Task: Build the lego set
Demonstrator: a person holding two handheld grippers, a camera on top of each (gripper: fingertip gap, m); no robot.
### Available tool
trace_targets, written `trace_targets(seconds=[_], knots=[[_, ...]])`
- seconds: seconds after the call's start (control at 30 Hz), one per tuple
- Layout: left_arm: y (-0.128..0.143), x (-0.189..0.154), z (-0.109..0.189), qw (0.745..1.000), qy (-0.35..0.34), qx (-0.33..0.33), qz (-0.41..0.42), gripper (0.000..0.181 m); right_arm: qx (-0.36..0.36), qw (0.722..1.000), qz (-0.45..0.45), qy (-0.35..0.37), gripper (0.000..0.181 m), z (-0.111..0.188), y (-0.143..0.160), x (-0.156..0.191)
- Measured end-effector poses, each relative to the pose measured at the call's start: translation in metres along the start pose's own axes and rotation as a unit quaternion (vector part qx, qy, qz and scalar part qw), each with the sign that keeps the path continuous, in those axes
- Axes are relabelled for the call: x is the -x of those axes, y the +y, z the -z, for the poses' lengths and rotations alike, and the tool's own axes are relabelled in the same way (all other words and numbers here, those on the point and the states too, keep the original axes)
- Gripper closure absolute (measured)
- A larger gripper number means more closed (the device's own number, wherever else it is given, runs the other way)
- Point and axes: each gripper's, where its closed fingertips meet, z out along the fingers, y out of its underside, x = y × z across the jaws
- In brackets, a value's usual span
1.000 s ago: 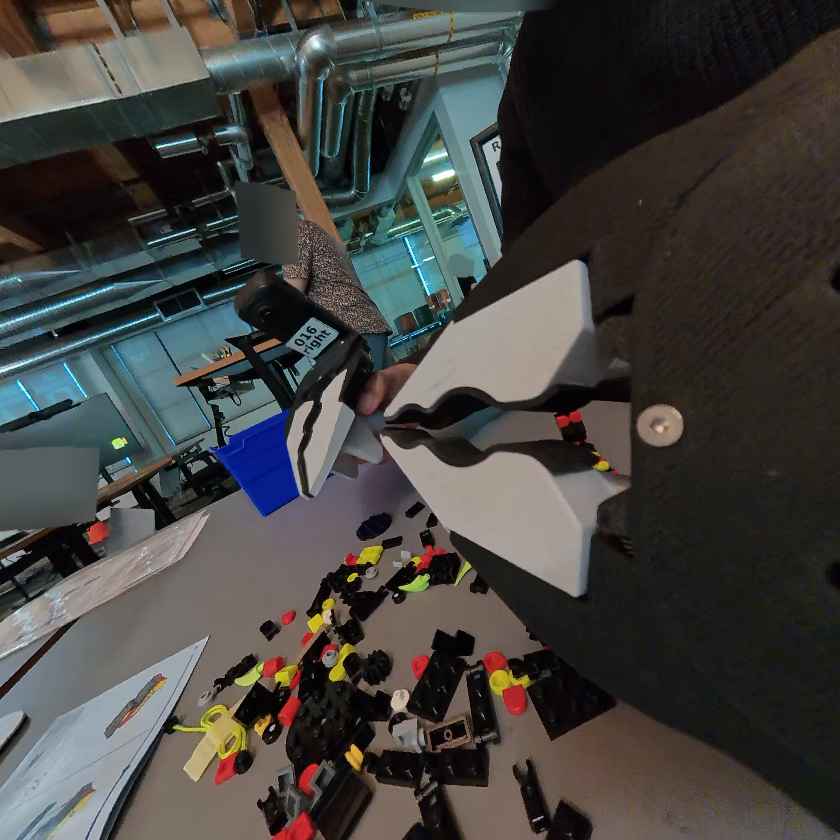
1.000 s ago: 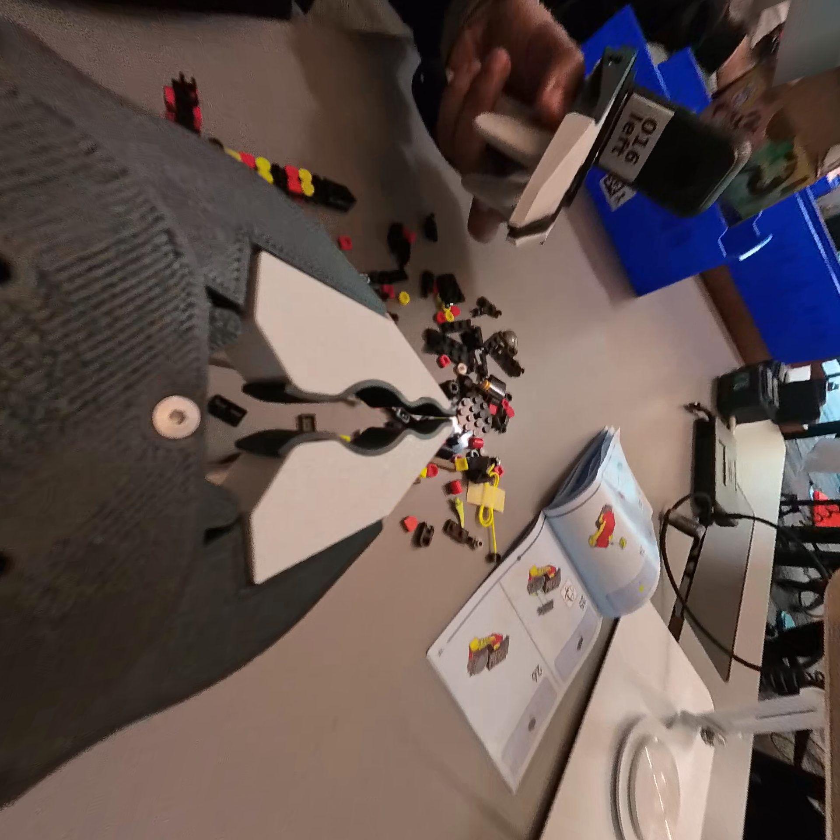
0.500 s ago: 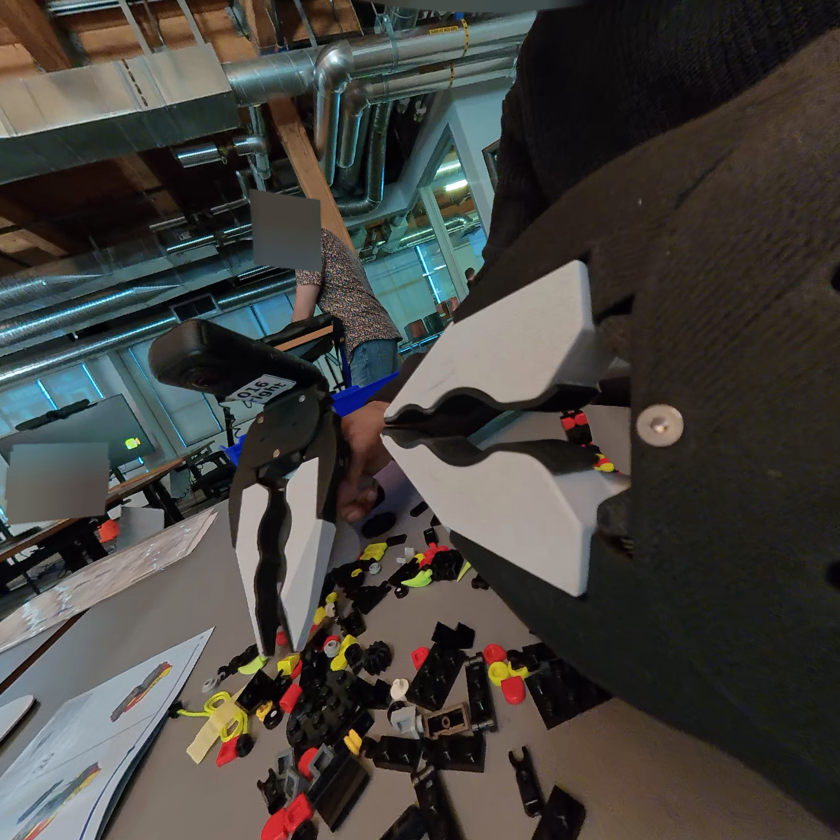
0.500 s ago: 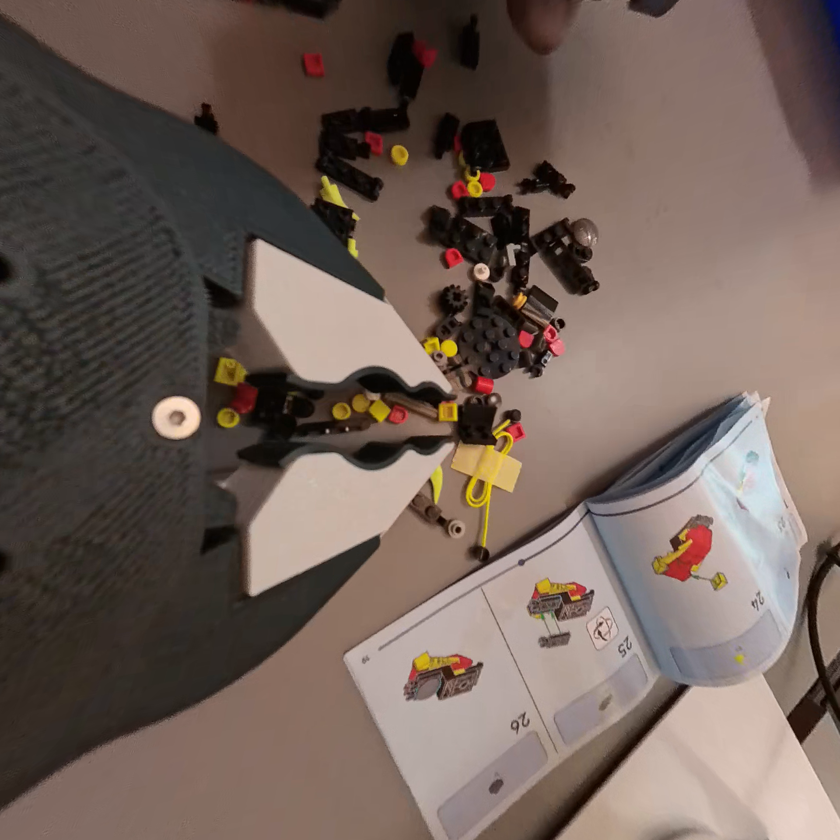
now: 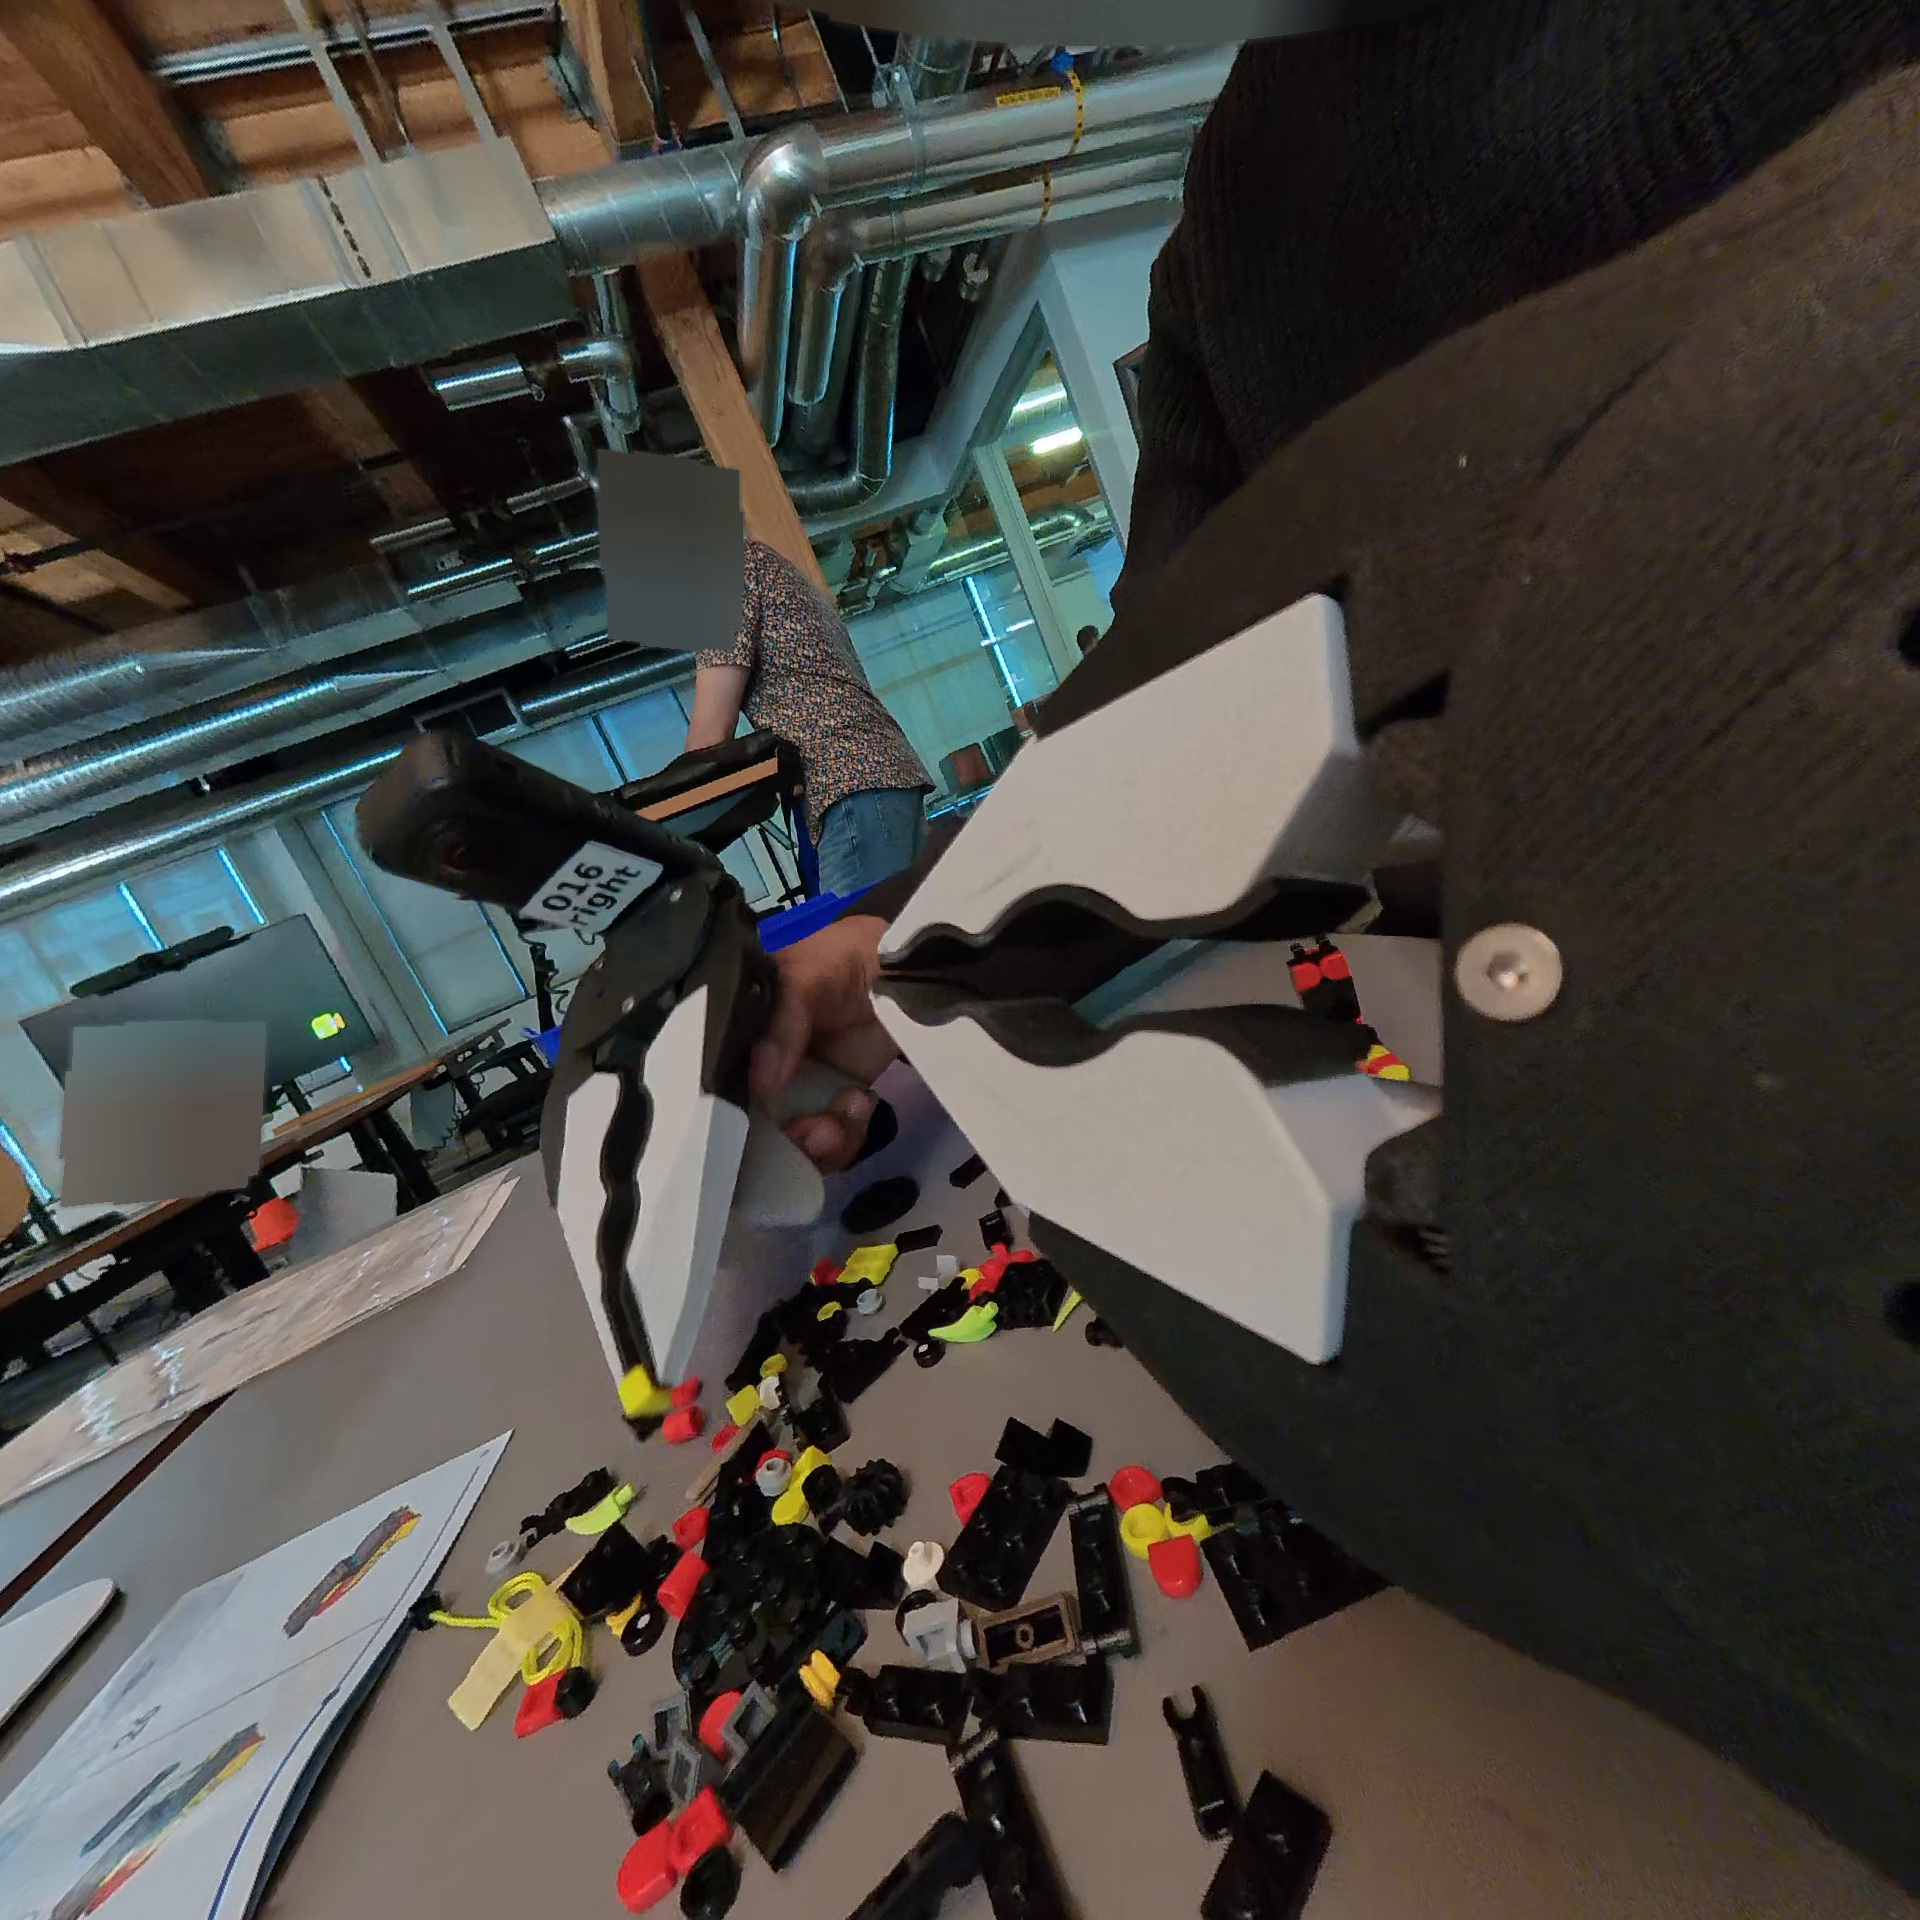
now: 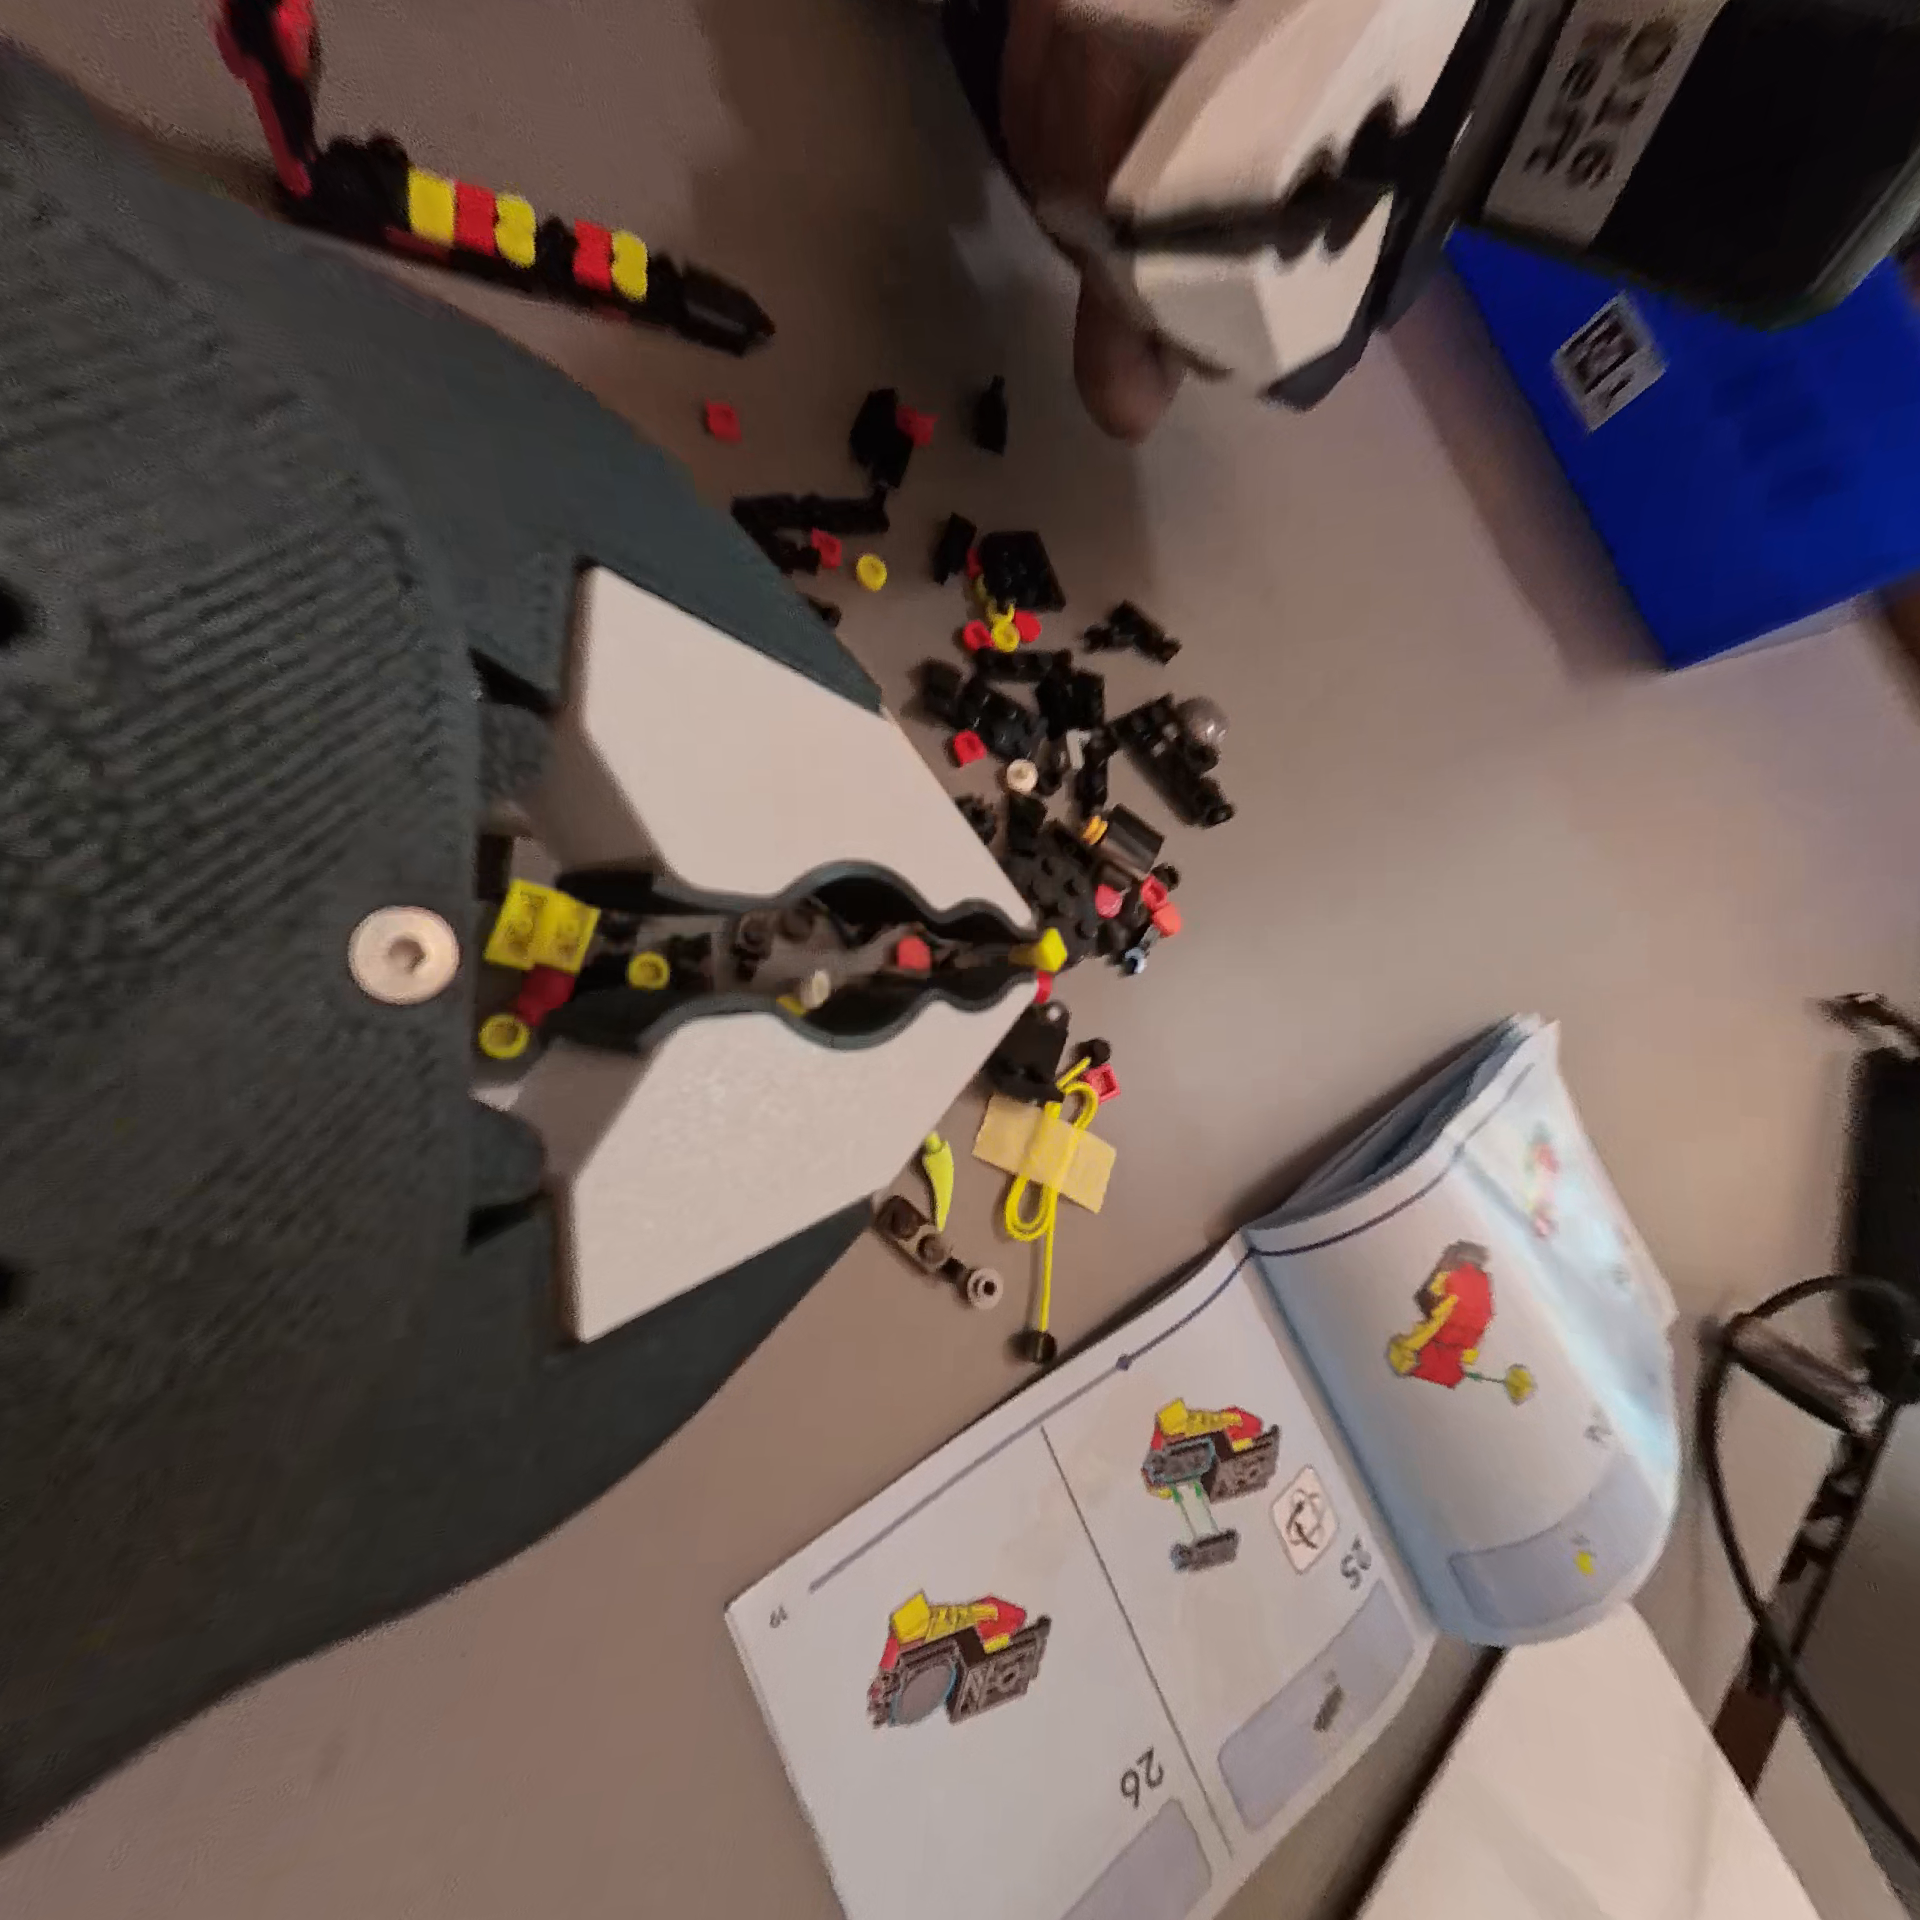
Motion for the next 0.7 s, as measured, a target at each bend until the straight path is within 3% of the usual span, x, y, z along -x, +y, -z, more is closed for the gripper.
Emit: trace_targets(seconds=[0.1, 0.2, 0.27, 0.4, 0.57, 0.7], knots=[[-0.001, 0.001, 0.001, 1.000, -0.009, 0.000, -0.013, 0.181, -0.043, 0.998, 0.003, -0.047, 0.180, 0.012, -0.014, 0.019], [0.002, -0.001, -0.001, 0.999, -0.015, 0.008, -0.032, 0.181, -0.082, 0.993, 0.071, -0.053, 0.180, 0.030, -0.026, 0.046], [0.002, -0.002, -0.002, 0.999, -0.013, 0.006, -0.029, 0.180, -0.105, 0.986, 0.129, -0.023, 0.180, 0.041, -0.036, 0.062], [0.008, 0.000, -0.007, 1.000, -0.017, 0.010, -0.005, 0.157, -0.140, 0.967, 0.204, 0.060, 0.180, 0.058, -0.048, 0.090], [0.012, -0.015, -0.013, 0.999, 0.029, 0.009, 0.010, 0.151, -0.130, 0.925, 0.301, 0.191, 0.181, 0.078, -0.031, 0.098], [0.021, -0.022, -0.020, 0.999, 0.030, 0.032, -0.032, 0.146, -0.107, 0.912, 0.339, 0.205, 0.181, 0.076, -0.019, 0.106]])
